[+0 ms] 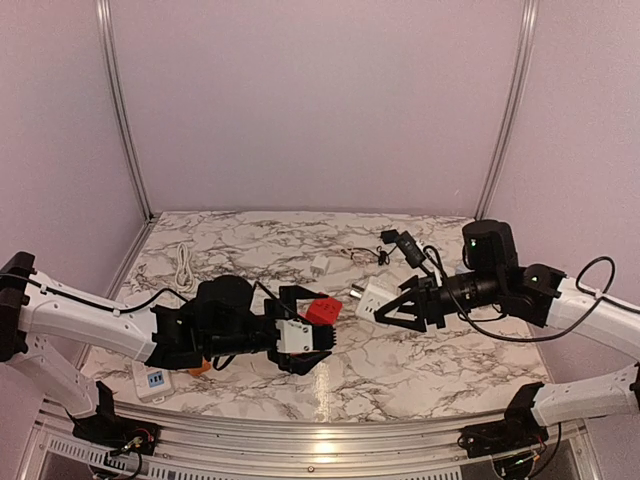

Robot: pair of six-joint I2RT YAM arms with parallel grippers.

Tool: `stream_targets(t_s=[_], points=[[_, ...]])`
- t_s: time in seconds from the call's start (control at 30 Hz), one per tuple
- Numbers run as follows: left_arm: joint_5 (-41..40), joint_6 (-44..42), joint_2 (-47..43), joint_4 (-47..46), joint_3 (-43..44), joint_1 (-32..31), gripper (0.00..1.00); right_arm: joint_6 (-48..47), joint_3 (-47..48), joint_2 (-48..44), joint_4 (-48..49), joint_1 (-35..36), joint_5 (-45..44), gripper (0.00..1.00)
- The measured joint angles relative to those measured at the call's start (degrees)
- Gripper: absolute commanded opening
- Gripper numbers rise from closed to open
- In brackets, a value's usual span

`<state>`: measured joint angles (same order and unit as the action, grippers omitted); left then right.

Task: Insert the plug
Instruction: Pass from the right arm to the left

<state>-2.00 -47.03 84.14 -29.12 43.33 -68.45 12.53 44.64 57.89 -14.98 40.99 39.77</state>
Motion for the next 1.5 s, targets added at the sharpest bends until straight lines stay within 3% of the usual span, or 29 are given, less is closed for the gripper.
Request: stream_targets(t_s=[0.47,0.87,1.4,1.5], points=[[3.9,-8.4,0.0,-4.1,0.0,-0.3,0.99,-1.6,-0.3,7.0,-0.1,6.6,3.3,0.33],[13.6,-10.1,-1.2,-4.5,-0.4,-0.8,0.98,-2.7,0.6,10.8,0.0,9.5,4.1,0.34],[16.8,-11.7,-0.5,-4.7,-0.3,-2.3,0.74,-1.8,0.6,11.3,2.1,9.5,7.3,0.35],[16.7,-12.0,-0.5,-4.7,0.0,-2.4,0.65,-1.6,0.5,11.3,2.4,9.5,8.0,0.36]])
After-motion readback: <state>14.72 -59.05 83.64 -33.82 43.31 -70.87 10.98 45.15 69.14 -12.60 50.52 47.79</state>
